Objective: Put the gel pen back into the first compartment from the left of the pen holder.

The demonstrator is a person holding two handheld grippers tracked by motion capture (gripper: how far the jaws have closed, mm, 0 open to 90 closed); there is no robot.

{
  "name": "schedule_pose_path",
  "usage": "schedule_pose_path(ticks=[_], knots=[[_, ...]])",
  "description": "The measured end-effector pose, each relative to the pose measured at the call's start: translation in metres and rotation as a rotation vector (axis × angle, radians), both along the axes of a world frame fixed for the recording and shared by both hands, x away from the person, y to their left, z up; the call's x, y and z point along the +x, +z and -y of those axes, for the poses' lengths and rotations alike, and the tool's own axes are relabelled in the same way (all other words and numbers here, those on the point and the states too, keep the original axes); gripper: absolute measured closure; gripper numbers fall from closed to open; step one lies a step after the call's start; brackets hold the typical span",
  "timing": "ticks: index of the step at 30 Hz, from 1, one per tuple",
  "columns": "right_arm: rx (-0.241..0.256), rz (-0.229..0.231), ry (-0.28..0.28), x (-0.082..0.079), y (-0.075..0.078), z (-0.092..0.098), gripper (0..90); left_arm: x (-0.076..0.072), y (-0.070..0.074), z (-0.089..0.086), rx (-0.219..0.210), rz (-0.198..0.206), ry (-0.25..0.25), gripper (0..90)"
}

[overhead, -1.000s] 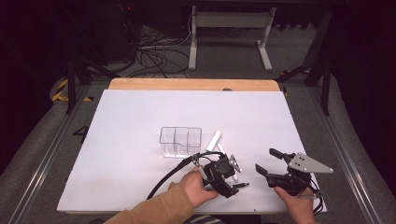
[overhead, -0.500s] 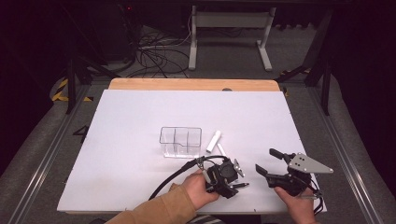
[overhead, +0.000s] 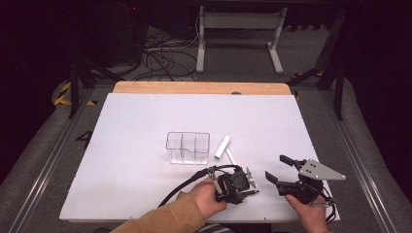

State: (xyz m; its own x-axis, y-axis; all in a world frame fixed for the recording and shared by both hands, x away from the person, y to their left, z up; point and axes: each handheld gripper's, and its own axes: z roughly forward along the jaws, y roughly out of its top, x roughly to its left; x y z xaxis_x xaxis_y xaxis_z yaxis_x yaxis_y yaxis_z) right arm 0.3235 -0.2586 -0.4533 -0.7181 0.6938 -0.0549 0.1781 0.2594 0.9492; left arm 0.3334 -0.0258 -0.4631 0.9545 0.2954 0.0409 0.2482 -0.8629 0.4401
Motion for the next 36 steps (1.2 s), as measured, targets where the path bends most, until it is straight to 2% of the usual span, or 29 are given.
schedule_pose_path(ticks=[3, 12, 16, 18, 21, 27, 36], knots=[[-0.003, 0.0, 0.002, 0.0, 0.0, 0.0, 21.9, 0.0, 0.0, 0.0, 0.002, -0.003, -0.003, 77.6], [-0.002, -0.003, -0.001, 0.0, 0.0, 0.0, 22.0, -0.003, 0.001, 0.002, 0.024, 0.019, -0.011, 79.7], [-0.004, 0.0, 0.001, 0.0, 0.0, 0.0, 21.9, -0.002, 0.002, 0.002, 0.023, 0.008, -0.007, 79.8], [-0.002, -0.003, 0.0, 0.0, -0.001, 0.0, 22.0, -0.003, 0.002, 0.002, 0.01, -0.004, -0.005, 79.9], [0.0, -0.005, 0.0, 0.0, -0.001, 0.0, 21.9, -0.004, 0.006, 0.001, 0.007, 0.008, -0.015, 79.9], [-0.003, 0.006, -0.004, 0.0, 0.0, 0.002, 22.0, -0.007, 0.018, -0.005, -0.03, 0.03, -0.012, 79.9], [0.003, 0.006, -0.014, 0.0, 0.0, 0.003, 22.0, -0.008, 0.038, -0.017, -0.073, 0.043, -0.008, 79.9]])
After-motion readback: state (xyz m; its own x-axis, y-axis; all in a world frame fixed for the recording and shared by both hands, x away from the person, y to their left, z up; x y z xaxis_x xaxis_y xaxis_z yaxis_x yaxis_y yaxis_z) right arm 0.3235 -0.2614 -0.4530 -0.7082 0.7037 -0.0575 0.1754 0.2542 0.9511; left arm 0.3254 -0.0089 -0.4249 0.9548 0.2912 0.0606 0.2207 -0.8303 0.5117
